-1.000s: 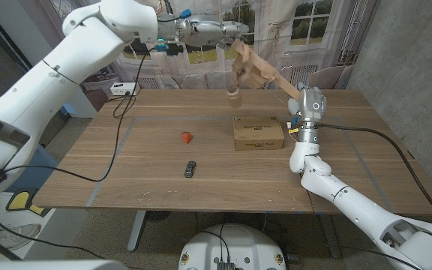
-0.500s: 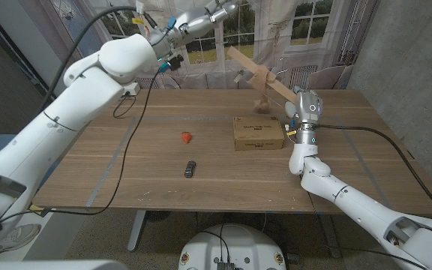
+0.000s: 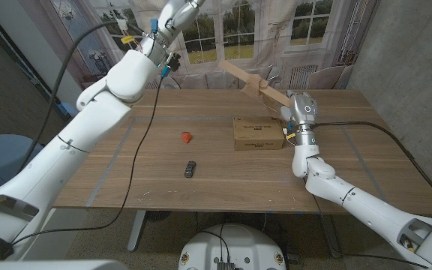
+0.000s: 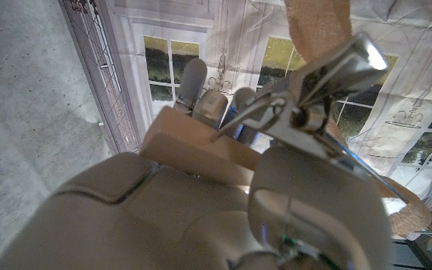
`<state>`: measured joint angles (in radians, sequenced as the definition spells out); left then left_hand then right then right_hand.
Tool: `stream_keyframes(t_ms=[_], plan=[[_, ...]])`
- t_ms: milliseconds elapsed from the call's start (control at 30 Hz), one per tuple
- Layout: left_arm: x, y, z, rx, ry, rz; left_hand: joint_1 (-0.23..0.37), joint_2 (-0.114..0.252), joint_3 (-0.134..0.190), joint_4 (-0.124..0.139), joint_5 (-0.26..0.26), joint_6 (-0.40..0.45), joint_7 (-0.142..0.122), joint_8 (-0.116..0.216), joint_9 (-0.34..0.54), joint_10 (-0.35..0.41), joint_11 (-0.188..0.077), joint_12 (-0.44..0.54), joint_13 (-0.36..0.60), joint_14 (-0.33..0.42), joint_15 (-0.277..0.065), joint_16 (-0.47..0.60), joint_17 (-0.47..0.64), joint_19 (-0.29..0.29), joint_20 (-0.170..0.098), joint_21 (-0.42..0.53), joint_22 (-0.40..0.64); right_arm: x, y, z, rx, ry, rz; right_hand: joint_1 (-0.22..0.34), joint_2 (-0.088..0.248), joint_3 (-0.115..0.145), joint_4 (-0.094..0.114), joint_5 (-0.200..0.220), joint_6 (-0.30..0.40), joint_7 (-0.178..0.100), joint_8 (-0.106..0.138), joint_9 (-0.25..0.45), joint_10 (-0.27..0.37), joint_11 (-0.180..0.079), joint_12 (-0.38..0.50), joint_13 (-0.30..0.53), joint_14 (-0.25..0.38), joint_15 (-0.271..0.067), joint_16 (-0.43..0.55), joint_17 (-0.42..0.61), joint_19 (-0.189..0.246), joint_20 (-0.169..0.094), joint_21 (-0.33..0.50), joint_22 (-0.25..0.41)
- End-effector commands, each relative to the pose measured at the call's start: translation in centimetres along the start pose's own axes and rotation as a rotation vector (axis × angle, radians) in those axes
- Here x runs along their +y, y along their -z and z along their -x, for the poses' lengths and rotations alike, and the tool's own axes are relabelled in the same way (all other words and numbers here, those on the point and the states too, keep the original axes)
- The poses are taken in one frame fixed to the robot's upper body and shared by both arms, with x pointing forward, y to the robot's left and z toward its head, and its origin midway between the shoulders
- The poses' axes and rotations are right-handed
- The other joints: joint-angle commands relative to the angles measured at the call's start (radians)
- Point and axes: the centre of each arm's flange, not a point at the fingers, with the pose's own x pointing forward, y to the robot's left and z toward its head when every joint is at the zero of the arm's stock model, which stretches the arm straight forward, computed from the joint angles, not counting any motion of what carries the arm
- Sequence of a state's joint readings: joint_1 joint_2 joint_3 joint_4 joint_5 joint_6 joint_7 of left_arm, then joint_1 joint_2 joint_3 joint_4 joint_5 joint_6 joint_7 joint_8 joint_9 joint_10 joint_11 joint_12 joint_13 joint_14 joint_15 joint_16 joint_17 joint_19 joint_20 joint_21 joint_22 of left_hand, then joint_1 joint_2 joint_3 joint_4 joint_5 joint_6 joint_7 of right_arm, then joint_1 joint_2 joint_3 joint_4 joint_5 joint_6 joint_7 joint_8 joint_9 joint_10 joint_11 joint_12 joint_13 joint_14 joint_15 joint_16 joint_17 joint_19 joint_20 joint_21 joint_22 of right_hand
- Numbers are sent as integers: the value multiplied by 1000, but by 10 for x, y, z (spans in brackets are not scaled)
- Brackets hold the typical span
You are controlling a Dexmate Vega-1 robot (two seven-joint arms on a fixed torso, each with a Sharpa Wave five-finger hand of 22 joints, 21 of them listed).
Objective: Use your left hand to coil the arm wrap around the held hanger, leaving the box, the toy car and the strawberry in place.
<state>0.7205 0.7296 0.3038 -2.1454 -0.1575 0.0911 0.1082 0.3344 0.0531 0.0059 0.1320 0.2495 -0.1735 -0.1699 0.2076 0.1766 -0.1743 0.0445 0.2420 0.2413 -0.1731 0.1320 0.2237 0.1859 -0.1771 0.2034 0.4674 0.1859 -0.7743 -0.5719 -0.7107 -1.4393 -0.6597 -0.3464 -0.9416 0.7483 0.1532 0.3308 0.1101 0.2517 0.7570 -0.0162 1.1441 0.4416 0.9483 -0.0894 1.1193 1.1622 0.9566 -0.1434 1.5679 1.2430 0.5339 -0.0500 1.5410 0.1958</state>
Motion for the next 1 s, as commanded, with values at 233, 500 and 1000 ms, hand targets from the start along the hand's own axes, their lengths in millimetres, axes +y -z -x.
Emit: stream_keyframes(t_ms=[233,500,1000], plan=[[4,-4,7,-71,-70,73,-10,0,-7,-2,5,-143,-13,-7,-1,-169,-3,-1,-5,-200,-9,-3,2,-331,6,0,-1,-5,-10,3,-127,-199,59,-20,0,-7,5,13,-13,-3,-1,6,-19,9,-4,10,-19,-65,-2,4,-24,-76,-3,1],[2,4,10,-52,-42,103,-11,0,-8,-4,6,-146,-12,-11,0,-169,1,-3,-9,-201,-9,-6,1,-329,6,-3,-2,-8,-12,-11,-139,-344,116,-27,-10,-19,10,26,-42,-10,-7,19,-46,8,-30,-16,-71,-63,-8,3,-56,-77,-15,-3],[0,12,10,-38,5,119,-11,1,-11,-7,6,-150,-11,-15,0,-165,5,-4,-14,-195,-11,-9,1,-324,7,-6,-2,-11,-2,-28,-139,-549,177,-60,-30,-56,42,89,-91,-26,-32,34,-97,10,-79,-89,-193,-63,-16,1,-95,-88,-120,-26]])
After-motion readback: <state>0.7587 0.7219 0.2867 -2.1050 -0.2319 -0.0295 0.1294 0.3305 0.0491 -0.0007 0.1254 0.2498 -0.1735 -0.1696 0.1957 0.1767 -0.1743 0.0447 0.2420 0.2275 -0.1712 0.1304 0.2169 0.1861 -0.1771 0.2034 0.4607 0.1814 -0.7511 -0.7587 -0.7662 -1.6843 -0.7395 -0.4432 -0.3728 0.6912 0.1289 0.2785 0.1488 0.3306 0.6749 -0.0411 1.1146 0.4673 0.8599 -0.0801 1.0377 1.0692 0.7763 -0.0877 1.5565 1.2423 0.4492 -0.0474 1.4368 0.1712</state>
